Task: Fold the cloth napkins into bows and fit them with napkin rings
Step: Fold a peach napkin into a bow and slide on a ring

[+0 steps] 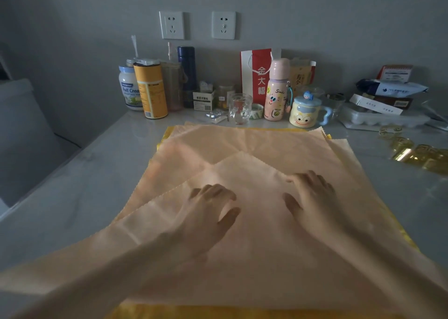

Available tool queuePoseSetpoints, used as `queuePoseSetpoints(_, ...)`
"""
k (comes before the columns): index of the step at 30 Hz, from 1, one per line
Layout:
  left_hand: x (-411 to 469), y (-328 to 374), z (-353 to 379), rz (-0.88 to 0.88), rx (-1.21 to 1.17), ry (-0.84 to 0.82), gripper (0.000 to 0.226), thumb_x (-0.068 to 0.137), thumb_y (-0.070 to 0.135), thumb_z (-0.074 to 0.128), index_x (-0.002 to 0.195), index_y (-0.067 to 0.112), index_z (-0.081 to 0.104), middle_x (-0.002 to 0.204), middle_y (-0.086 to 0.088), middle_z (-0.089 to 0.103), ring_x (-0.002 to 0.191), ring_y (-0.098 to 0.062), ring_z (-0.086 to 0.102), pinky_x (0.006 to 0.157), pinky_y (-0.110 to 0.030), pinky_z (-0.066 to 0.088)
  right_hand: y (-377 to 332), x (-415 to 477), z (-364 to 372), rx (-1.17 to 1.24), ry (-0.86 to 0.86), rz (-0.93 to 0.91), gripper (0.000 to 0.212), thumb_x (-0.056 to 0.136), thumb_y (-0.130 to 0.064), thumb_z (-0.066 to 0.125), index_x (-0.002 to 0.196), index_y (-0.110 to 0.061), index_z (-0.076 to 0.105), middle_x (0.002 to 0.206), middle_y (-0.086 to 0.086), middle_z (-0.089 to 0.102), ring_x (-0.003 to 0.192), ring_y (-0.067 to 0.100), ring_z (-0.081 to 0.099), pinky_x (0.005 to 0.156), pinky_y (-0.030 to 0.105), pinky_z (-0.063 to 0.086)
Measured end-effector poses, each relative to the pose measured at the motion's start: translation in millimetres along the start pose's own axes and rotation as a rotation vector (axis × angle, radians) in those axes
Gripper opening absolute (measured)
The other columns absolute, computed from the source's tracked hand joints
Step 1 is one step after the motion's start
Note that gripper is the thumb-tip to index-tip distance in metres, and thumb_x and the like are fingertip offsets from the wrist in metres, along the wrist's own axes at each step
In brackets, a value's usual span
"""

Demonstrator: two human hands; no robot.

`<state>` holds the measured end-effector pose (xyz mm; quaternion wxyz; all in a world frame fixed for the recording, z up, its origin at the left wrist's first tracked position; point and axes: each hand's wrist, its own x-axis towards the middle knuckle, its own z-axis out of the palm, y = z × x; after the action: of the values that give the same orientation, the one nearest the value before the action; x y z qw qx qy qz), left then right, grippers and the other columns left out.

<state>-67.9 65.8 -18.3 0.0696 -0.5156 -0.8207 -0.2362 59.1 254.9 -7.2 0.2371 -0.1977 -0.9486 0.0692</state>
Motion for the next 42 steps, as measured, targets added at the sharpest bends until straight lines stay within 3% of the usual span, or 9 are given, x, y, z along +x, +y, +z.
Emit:
queuePoseSetpoints(7, -32.6, -59.8, -36.6, -0.772, 0.309, -0.184, 0.064, 0.091, 0.059, 0.037, 0.138, 0.015, 0.031, 0.143, -0.010, 0.030, 0.131, -0.030, 0.029, 0.104, -0.041, 0.025, -51.9, -44.8, -4.3, 0.239, -0.381, -0.249, 0.044, 0.097, -0.043, 0.041, 0.139, -0.031, 0.037, 0.134, -0.016, 0.036, 0.126, 0.003, 0.033, 0.107, 0.020, 0.024)
queuePoseSetpoints(11, -15.3, -76.7, -61.8, -1.107, -0.073, -0.081, 0.080, 0.085, 0.051, 0.059, 0.139, 0.000, 0.029, 0.135, -0.017, 0.040, 0.122, -0.034, 0.042, 0.093, -0.036, 0.037, -61.4, -45.4, 4.3, 0.155, -0.419, -0.253, 0.047, 0.097, -0.050, 0.033, 0.140, -0.034, 0.034, 0.139, -0.014, 0.031, 0.130, 0.008, 0.028, 0.108, 0.024, 0.016)
queuePoseSetpoints(17, -4.3, -75.8, -82.8, -1.054, -0.315, -0.328, 0.043, 0.085, 0.023, 0.065, 0.122, 0.005, 0.054, 0.122, -0.012, 0.053, 0.101, -0.027, 0.054, 0.086, -0.031, 0.042, -67.3, -52.0, 13.9, 0.179, -0.404, -0.193, 0.042, 0.096, -0.048, 0.038, 0.135, -0.034, 0.040, 0.131, -0.015, 0.033, 0.128, 0.006, 0.029, 0.103, 0.023, 0.016)
queuePoseSetpoints(22, -12.5, -80.5, -94.6, -1.155, -0.755, -0.266, 0.004, 0.081, 0.010, 0.059, 0.080, 0.007, 0.057, 0.067, -0.009, 0.054, 0.057, -0.022, 0.051, 0.057, -0.025, 0.045, -71.6, -54.7, 10.2, 0.198, -0.415, -0.144, 0.044, 0.098, -0.046, 0.034, 0.139, -0.032, 0.036, 0.138, -0.013, 0.031, 0.132, 0.006, 0.026, 0.109, 0.025, 0.014)
queuePoseSetpoints(27, -33.2, -94.6, -96.1, -1.225, -0.852, -0.361, 0.021, 0.089, 0.002, 0.039, 0.076, -0.002, 0.055, 0.050, -0.014, 0.060, 0.037, -0.022, 0.058, 0.040, -0.026, 0.051, -68.3, -58.5, 10.0, 0.132, -0.421, -0.133, 0.048, 0.099, -0.048, 0.027, 0.144, -0.033, 0.028, 0.149, -0.014, 0.023, 0.139, 0.004, 0.014, 0.111, 0.024, 0.004)
queuePoseSetpoints(33, -43.9, -99.8, -114.8, -1.225, -0.559, -0.586, 0.011, 0.090, -0.003, 0.051, 0.089, -0.008, 0.060, 0.079, -0.017, 0.067, 0.073, -0.026, 0.062, 0.077, -0.039, 0.052, -72.2, -68.0, 7.3, 0.053, -0.506, -0.109, 0.080, 0.079, -0.071, 0.000, 0.148, -0.035, 0.016, 0.157, -0.008, 0.004, 0.145, 0.011, -0.004, 0.116, 0.037, -0.006)
queuePoseSetpoints(36, -44.1, -88.3, -119.6, -1.171, -0.295, -0.592, 0.013, 0.091, 0.001, 0.051, 0.098, -0.006, 0.060, 0.084, -0.017, 0.070, 0.091, -0.026, 0.065, 0.068, -0.032, 0.056, -81.0, -75.7, 8.7, 0.034, -0.512, -0.123, 0.095, 0.066, -0.074, -0.013, 0.149, -0.034, 0.011, 0.158, -0.007, -0.001, 0.145, 0.012, -0.010, 0.116, 0.041, -0.008)
queuePoseSetpoints(39, -38.3, -62.1, -111.5, -0.802, 0.478, -0.213, 0.030, 0.092, 0.023, 0.050, 0.117, 0.006, 0.052, 0.116, -0.012, 0.058, 0.111, -0.031, 0.056, 0.085, -0.038, 0.047, -82.6, -63.8, 5.0, 0.122, -0.468, -0.149, 0.065, 0.090, -0.060, 0.011, 0.149, -0.032, 0.013, 0.158, -0.009, 0.004, 0.144, 0.006, -0.007, 0.119, 0.037, -0.001)
queuePoseSetpoints(42, -38.9, -14.0, -80.7, -0.286, 0.242, 0.026, 0.029, 0.098, 0.028, 0.038, 0.121, 0.020, 0.054, 0.127, -0.003, 0.054, 0.122, -0.027, 0.046, 0.095, -0.036, 0.037, -87.8, -54.8, 8.7, 0.123, -0.456, -0.208, 0.053, 0.100, -0.045, 0.021, 0.150, -0.029, 0.013, 0.159, -0.007, 0.004, 0.144, 0.005, -0.006, 0.117, 0.030, -0.003)
